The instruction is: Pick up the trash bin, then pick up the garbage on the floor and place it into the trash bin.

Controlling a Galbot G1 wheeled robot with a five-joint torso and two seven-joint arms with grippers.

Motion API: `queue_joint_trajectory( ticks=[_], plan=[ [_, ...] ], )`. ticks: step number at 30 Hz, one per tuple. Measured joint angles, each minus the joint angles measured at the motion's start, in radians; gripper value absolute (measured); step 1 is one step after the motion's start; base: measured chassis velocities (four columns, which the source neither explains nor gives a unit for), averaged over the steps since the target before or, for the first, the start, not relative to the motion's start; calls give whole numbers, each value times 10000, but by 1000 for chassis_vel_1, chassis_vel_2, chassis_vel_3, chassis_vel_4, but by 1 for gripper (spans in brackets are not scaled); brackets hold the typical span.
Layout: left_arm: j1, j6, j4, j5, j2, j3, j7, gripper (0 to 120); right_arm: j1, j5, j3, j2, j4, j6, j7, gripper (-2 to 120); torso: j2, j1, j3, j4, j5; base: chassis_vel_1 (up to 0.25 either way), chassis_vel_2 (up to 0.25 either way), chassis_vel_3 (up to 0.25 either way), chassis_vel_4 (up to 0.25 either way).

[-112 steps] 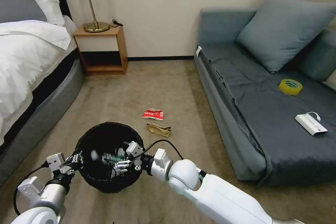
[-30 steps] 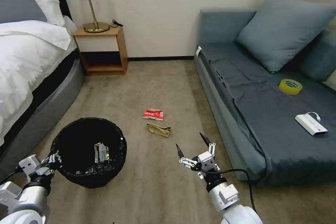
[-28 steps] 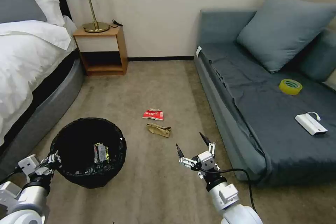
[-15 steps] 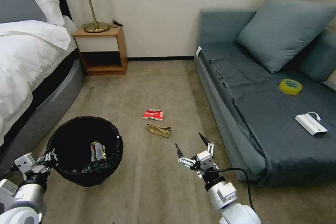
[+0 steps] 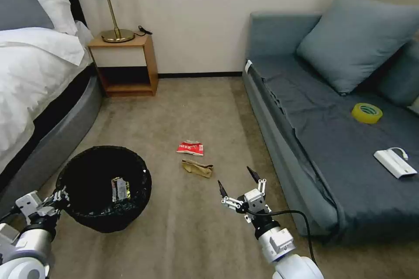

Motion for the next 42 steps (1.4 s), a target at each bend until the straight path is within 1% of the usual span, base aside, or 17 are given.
queue_joint_trajectory(
  ticks=[7,14,29,42],
  plan=[
    [-21,-33,109,-82,92,-168,21,4,64,-13,-69,-6,-51,-55,-31,100,0,0,0,0,1,-84,69,66,-69],
    [-20,-62,155,-123,154,-233,30,4,204,-1,-188,-11,-131,-124,-43,100,0,0,-1,0,1,-108,93,91,-99],
    [-112,-14,93,-112,157,-185,-3,4,417,157,-284,-144,-258,-148,-43,100,0,0,-1,-1,1,-139,133,141,-141],
    [-97,16,65,-80,111,-234,-23,4,770,340,-732,-230,-552,-146,-55,100,2,0,-1,0,2,-189,187,191,-187]
  ],
)
